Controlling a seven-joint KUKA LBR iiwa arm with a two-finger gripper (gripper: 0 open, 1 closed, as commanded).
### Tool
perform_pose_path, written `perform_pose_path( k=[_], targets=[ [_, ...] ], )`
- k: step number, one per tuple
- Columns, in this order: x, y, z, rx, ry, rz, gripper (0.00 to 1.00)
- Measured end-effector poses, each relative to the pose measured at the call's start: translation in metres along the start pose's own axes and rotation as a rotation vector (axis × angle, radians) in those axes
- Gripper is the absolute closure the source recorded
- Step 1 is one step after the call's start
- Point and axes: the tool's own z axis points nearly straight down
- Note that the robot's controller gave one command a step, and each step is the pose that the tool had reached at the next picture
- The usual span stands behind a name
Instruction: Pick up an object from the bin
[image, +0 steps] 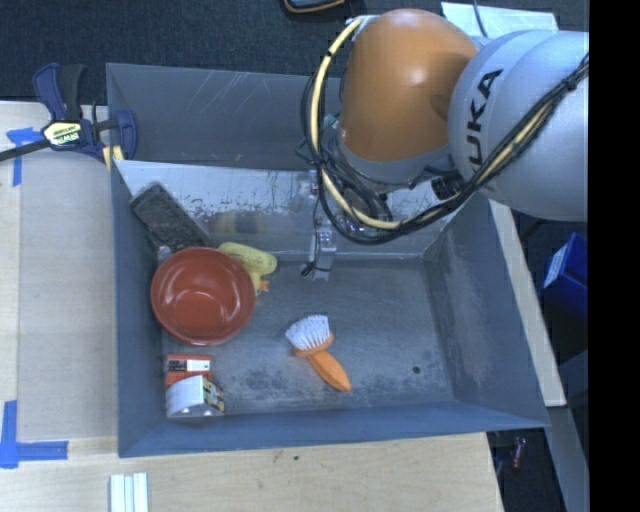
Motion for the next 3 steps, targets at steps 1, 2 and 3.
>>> perform_pose_path(
  k=[1, 2, 3],
  targets=[
    [0.0, 0.0, 0.0, 0.0, 0.0, 0.0, 0.0],
    [-0.009, 0.024, 0.087, 0.0, 0.003, -0.093, 0.0],
    [-0.016, 0.021, 0.081, -0.001, -0.013, -0.093, 0.0]
  ],
)
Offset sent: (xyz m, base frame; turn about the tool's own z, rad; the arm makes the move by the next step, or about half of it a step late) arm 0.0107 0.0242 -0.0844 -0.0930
